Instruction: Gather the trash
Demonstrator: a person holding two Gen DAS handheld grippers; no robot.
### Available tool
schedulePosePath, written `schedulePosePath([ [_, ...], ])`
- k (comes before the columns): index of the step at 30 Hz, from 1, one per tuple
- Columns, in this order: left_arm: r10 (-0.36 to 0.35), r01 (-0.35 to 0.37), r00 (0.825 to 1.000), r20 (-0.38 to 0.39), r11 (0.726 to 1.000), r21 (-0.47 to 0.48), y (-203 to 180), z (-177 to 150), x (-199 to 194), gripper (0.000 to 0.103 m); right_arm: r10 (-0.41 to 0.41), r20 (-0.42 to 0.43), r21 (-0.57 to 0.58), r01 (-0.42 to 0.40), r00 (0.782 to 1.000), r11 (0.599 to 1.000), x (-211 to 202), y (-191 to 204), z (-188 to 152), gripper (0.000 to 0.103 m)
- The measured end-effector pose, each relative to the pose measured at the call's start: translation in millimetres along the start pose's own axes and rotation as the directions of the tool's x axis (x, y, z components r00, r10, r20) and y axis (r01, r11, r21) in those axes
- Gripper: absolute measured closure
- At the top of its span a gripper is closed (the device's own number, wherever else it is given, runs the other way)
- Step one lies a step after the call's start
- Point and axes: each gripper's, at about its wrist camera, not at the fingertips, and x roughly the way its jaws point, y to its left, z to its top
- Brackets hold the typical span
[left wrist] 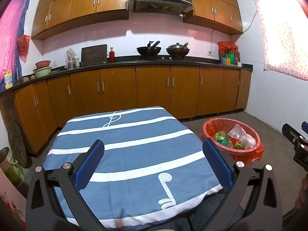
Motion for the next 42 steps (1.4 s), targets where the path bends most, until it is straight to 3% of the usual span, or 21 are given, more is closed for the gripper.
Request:
schedulePosePath([
  [42,-0.003,0.003,1.000,-0.021,1.000,-0.016,-8.7,-2.9,1.4,0.002,-0.001,0.000,0.002,0.001,1.000,1.000,1.2,-2.9,1.3,0.004],
])
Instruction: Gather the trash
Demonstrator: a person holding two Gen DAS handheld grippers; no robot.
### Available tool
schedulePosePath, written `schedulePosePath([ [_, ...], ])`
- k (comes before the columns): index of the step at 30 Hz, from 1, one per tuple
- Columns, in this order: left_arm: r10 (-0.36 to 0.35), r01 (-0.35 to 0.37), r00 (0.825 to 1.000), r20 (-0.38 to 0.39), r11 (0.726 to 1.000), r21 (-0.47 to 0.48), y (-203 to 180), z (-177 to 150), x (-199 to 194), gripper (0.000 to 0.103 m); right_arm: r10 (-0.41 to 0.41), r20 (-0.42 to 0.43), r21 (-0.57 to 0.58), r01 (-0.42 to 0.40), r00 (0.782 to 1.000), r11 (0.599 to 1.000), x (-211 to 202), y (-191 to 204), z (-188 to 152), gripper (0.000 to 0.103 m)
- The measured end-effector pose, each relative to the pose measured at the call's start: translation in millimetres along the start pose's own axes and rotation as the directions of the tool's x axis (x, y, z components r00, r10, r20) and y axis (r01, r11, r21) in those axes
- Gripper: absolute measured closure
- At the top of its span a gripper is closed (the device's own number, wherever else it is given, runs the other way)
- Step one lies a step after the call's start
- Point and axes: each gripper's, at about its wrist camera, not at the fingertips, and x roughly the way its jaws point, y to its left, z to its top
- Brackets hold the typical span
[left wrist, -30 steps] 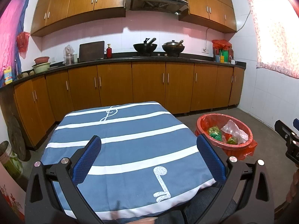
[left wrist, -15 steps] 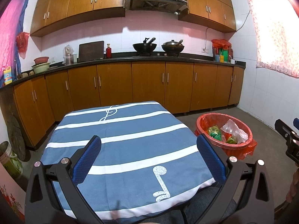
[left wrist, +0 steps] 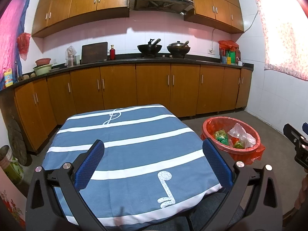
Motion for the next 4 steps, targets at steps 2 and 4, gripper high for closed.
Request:
schedulePosePath([
  [2,-0.002,0.002,1.000,-0.004,1.000,-0.001,0.2,-0.2,0.2,0.002,0.000,0.000,0.002,0.000,1.000,1.000,-0.1,-0.1,0.2,0.004],
  [4,-0.003,0.003,1.000,-0.006,1.000,-0.004,0.4,-0.6,0.1,0.002,0.001,0.001,0.000,-0.001,1.000,1.000,0.0,-0.3,0.3,0.004],
])
